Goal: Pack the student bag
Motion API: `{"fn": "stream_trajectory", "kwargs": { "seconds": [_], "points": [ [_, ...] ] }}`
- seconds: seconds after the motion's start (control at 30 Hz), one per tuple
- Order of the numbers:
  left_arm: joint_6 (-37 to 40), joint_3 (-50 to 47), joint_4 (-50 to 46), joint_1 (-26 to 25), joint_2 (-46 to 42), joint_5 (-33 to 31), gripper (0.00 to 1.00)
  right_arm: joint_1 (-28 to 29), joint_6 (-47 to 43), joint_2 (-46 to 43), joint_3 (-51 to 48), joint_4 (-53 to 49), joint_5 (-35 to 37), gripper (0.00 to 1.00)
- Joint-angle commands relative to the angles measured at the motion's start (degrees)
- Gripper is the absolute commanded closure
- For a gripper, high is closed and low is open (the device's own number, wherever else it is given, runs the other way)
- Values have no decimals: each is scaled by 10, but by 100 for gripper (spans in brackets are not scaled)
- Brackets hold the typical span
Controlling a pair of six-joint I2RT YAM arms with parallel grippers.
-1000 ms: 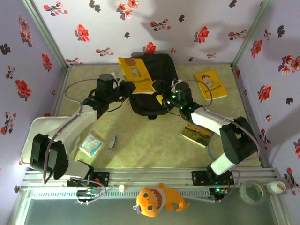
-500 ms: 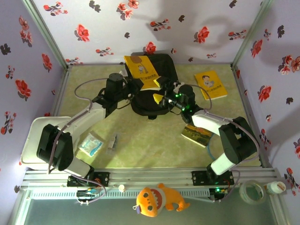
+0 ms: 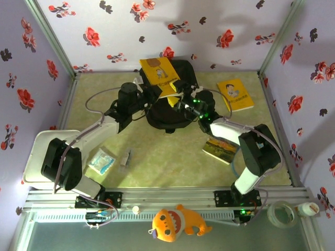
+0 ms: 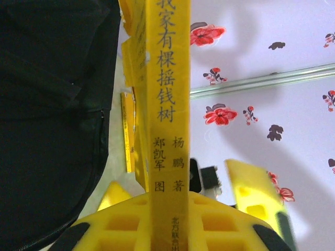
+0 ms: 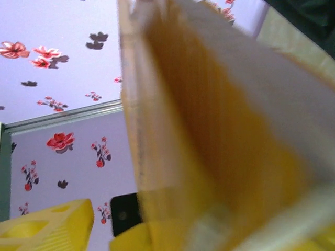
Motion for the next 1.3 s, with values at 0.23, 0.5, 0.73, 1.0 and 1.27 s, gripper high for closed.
{"fn": "stream_trajectory", "kwargs": {
  "seconds": [0.23, 0.5, 0.73, 1.0, 1.27],
  "points": [
    [-14, -22, 74, -6, -8, 14, 100, 3, -38, -8, 22, -7, 17, 55],
    [47, -16, -18, -3, -37, 25, 76, 3, -143, -36, 49, -142, 37, 88],
    [208, 7, -206, 14, -50, -20, 30, -12, -287, -134, 17, -280, 118, 93],
    [377, 82, -312, 33, 51, -35, 16, -43, -418, -252, -7, -483, 209, 94],
    [398, 187, -319, 45, 216, -8, 25, -56, -446, -284, -27, -549, 220, 93]
  ]
}}
